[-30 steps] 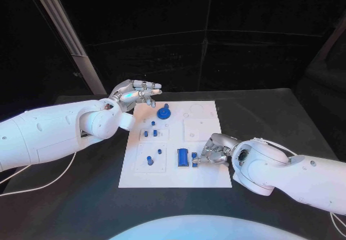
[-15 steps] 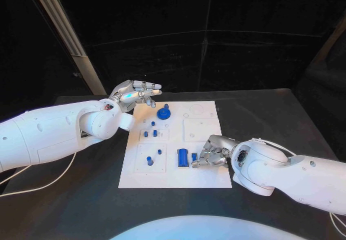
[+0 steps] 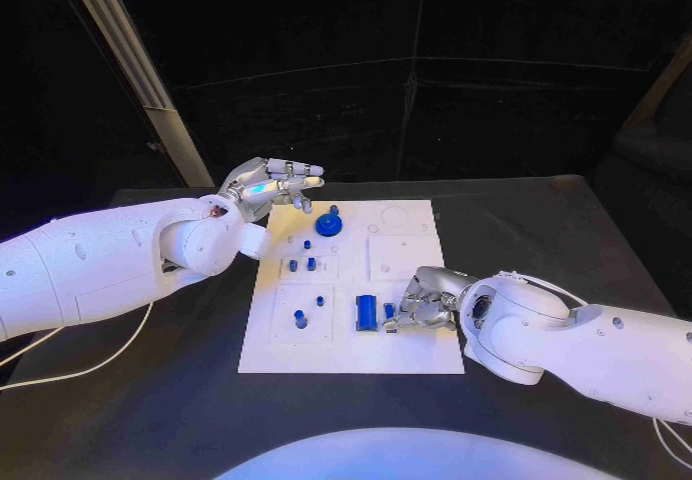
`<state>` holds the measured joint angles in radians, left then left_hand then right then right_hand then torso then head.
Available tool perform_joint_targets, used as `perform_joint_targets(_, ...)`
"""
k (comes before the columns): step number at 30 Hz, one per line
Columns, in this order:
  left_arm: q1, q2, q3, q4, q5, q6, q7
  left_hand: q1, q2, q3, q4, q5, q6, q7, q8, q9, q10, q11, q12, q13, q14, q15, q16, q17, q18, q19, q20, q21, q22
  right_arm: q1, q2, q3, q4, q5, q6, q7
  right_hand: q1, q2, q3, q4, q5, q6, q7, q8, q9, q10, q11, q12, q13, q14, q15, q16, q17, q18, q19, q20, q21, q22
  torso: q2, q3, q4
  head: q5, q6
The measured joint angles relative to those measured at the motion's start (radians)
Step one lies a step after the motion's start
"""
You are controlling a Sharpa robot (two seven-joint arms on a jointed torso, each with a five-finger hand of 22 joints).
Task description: Assemble the parts on the task board
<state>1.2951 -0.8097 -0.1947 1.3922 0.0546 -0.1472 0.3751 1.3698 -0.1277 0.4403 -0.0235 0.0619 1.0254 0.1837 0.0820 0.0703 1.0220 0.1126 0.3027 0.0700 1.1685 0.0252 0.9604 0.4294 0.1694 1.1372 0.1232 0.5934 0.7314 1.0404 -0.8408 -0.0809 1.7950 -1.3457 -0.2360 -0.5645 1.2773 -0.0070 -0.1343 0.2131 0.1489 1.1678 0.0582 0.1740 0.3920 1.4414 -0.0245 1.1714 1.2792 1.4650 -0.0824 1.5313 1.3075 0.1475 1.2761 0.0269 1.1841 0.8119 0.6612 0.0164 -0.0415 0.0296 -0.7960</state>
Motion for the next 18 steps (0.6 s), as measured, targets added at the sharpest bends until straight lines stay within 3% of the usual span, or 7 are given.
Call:
perform_joint_targets(6, 0.0, 0.0, 0.0, 0.0, 0.0, 0.0, 0.0, 0.0, 0.0, 0.0, 0.0, 0.0, 0.0, 0.0, 0.0, 0.0, 0.0, 0.0, 0.0, 0.0, 0.0, 0.0, 0.0, 0.0, 0.0, 0.0, 0.0, 0.0, 0.0, 0.0, 0.005, 0.0, -0.008, -0.01, -0.003, 0.008, 0.001, 0.001, -0.008, -0.008, 0.0, 0.0, 0.0, 0.0, 0.001, 0.0, 0.0, 0.0, 0.0, 0.0, 0.0, 0.0, 0.0, 0.0, 0.0, 0.0, 0.0, -0.001, 0.0, 0.0001, 0.0, 0.0, -0.001)
perform_joint_targets(18, 0.0, 0.001, 0.0, -0.001, 0.0, 0.0, -0.001, 0.0, 0.0, 0.003, -0.003, 0.0, 0.0, 0.0, 0.0, 0.0, -0.004, 0.004, 0.0, -0.001, 0.0, 0.0, 0.0, -0.002, 0.0, 0.0, 0.0, 0.0, 0.0, 0.0, 0.018, 0.0, -0.035, -0.024, -0.008, 0.036, 0.026, 0.005, -0.033, -0.022, -0.07, 0.0, 0.0, 0.0, 0.007, -0.002, 0.002, 0.0, 0.002, 0.0, 0.0, 0.0, 0.0, 0.0, 0.0, 0.0, 0.0, -0.001, -0.001, -0.0005, -0.0013, -0.004, -0.001)
